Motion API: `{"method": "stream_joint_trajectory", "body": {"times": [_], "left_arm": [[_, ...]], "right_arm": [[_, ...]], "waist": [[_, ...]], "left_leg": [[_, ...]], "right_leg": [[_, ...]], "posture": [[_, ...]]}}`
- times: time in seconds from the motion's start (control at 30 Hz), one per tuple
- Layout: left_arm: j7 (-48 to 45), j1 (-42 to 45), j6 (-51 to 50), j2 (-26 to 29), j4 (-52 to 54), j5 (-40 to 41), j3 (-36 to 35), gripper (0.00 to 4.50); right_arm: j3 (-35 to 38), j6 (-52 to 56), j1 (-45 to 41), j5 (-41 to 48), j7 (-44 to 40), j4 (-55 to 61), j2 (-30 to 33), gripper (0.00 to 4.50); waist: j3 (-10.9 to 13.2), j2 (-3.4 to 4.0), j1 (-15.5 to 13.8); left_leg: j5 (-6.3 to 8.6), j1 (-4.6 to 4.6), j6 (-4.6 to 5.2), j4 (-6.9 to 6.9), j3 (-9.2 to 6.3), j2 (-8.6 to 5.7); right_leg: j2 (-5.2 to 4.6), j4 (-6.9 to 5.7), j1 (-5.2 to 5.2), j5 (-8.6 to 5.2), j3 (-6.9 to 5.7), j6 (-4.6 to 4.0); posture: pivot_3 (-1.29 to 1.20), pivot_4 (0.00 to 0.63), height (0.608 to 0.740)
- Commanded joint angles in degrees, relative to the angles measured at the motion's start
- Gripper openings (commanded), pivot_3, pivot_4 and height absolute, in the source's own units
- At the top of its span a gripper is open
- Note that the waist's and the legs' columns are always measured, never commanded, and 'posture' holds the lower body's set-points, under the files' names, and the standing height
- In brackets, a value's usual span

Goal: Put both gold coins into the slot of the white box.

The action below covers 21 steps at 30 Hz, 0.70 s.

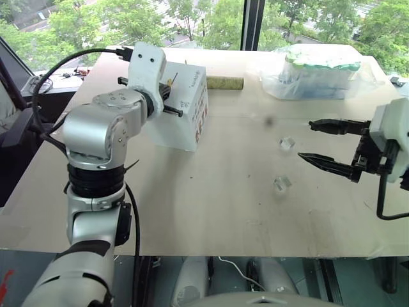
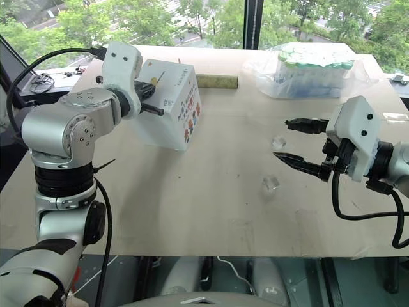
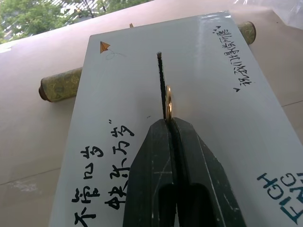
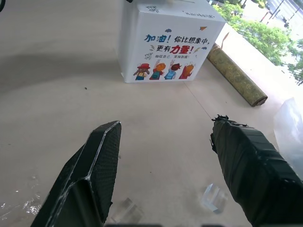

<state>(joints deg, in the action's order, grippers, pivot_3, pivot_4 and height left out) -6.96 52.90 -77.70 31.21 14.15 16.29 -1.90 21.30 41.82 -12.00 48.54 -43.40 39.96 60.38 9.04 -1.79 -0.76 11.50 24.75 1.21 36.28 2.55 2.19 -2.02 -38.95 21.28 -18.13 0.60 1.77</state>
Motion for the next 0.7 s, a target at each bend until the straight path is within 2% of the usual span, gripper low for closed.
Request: {"method": "stream_joint_trajectory", "body": {"times": [0.03,0.13,0.23,0.43,0.47,0.57,0.7], "left_arm": [[-1.33,0.74,-1.41,0.95,-1.40,-0.95,1.12,0.00],[-0.52,0.50,-1.76,-0.32,-0.98,-1.82,0.21,0.81],[-0.17,0.84,-2.67,-1.30,0.19,-2.25,-0.73,2.24],[-5.25,-1.72,2.16,-0.66,6.48,0.75,-3.92,2.24],[-7.26,-3.27,6.22,-0.05,7.82,1.18,-3.98,2.24],[-13.67,-7.66,8.00,1.71,12.01,5.81,-5.62,2.24],[-17.19,-12.40,11.95,3.29,13.87,7.40,-5.65,2.24]], "right_arm": [[2.01,-0.03,-1.18,0.58,0.40,1.24,0.80,3.30],[1.92,0.31,-1.61,0.75,0.52,1.32,0.78,3.33],[2.08,0.48,-1.78,0.82,0.41,1.15,0.90,3.33],[3.06,0.67,-2.00,2.14,1.30,0.94,0.26,3.33],[3.16,0.65,-2.09,2.55,1.66,0.92,-0.02,3.33],[3.52,0.65,-3.06,4.26,3.08,0.55,-0.79,3.33],[4.11,0.98,-5.47,7.08,4.77,-0.19,-1.38,3.33]], "waist": [[0.00,0.00,0.04],[-0.01,0.01,0.03],[-0.01,0.00,-0.13],[-0.01,-0.01,-0.01],[-0.01,-0.01,0.02],[-0.01,0.00,0.18],[-0.01,0.00,0.15]], "left_leg": [[0.00,0.00,0.00,0.00,0.00,0.00],[0.00,-0.02,0.00,0.00,0.00,0.01],[0.00,-0.01,0.00,0.01,0.00,0.00],[0.00,0.03,0.00,0.04,0.01,-0.01],[0.00,0.02,0.00,0.04,0.01,0.00],[-0.01,0.01,-0.01,0.03,0.01,0.04],[0.00,-0.02,-0.01,0.03,0.03,0.05]], "right_leg": [[0.00,-0.01,0.00,0.00,0.00,0.00],[-0.01,-0.03,0.00,0.00,0.02,0.00],[-0.01,-0.02,-0.01,0.00,0.00,0.00],[-0.09,-0.01,-0.01,0.01,0.01,0.02],[-0.12,-0.01,0.00,0.01,0.01,0.02],[-0.12,-0.01,0.00,0.01,0.04,0.01],[-0.12,-0.01,0.00,0.01,0.07,0.01]], "posture": [[0.00,0.150,0.740],[0.00,0.150,0.740],[0.00,0.150,0.740],[0.00,0.150,0.740],[0.00,0.150,0.740],[0.00,0.150,0.740],[0.00,0.150,0.740]]}}
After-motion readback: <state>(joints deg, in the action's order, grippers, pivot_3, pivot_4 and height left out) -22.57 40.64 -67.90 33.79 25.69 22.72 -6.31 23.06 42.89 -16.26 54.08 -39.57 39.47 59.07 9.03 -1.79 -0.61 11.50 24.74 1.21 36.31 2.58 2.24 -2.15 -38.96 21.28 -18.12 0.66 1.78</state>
